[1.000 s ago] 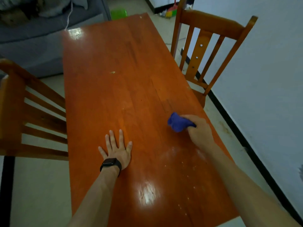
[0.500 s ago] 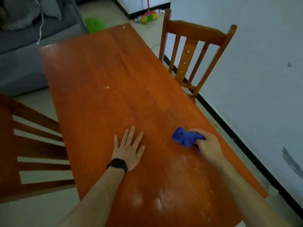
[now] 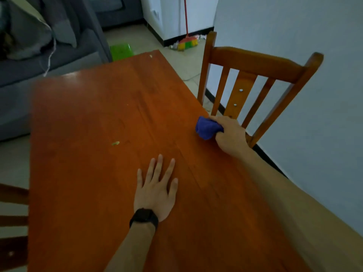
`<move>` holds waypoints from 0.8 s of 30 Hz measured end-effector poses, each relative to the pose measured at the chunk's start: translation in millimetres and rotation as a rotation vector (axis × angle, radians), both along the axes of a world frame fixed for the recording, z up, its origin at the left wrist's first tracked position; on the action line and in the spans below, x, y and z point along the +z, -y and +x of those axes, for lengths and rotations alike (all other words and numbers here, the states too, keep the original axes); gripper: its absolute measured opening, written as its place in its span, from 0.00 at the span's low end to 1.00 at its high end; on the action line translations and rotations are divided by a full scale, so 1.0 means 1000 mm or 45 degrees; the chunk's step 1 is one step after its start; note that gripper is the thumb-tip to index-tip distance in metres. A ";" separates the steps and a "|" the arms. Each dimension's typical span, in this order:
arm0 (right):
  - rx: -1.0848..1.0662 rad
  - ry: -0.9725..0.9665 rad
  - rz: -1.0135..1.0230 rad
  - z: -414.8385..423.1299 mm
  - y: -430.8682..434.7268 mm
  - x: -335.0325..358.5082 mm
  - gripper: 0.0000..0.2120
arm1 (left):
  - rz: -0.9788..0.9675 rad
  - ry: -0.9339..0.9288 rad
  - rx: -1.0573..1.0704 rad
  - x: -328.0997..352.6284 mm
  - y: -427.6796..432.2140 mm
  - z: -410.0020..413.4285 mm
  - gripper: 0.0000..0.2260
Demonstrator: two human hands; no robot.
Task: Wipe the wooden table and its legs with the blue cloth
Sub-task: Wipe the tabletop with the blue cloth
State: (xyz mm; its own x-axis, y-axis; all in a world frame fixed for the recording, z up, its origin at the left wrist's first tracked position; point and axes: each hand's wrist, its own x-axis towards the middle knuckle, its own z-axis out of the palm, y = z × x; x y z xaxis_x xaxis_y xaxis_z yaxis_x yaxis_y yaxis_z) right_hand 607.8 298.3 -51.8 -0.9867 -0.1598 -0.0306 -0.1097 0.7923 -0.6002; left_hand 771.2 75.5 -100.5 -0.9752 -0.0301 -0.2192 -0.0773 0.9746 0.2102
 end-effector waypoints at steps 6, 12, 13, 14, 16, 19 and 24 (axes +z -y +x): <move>0.041 0.146 -0.053 -0.048 0.012 -0.032 0.31 | 0.017 -0.071 0.024 -0.005 0.004 -0.004 0.23; -0.064 0.033 -0.104 0.099 -0.054 -0.026 0.25 | 0.020 -0.061 0.025 -0.005 0.005 -0.002 0.24; -0.051 0.029 -0.116 0.130 -0.067 -0.022 0.25 | 0.023 -0.056 0.018 -0.005 0.005 -0.002 0.25; -0.022 0.040 -0.116 0.156 -0.078 -0.018 0.25 | 0.026 -0.055 0.011 -0.005 0.005 -0.002 0.25; -0.048 0.175 -0.187 0.181 -0.089 -0.002 0.24 | 0.024 -0.058 0.010 -0.006 0.006 -0.001 0.25; -0.120 0.116 -0.184 0.151 -0.092 0.010 0.25 | 0.038 -0.067 0.002 -0.007 0.007 -0.003 0.26; -0.354 0.136 -0.129 0.131 -0.078 -0.019 0.29 | 0.035 -0.064 -0.019 -0.008 0.009 -0.002 0.25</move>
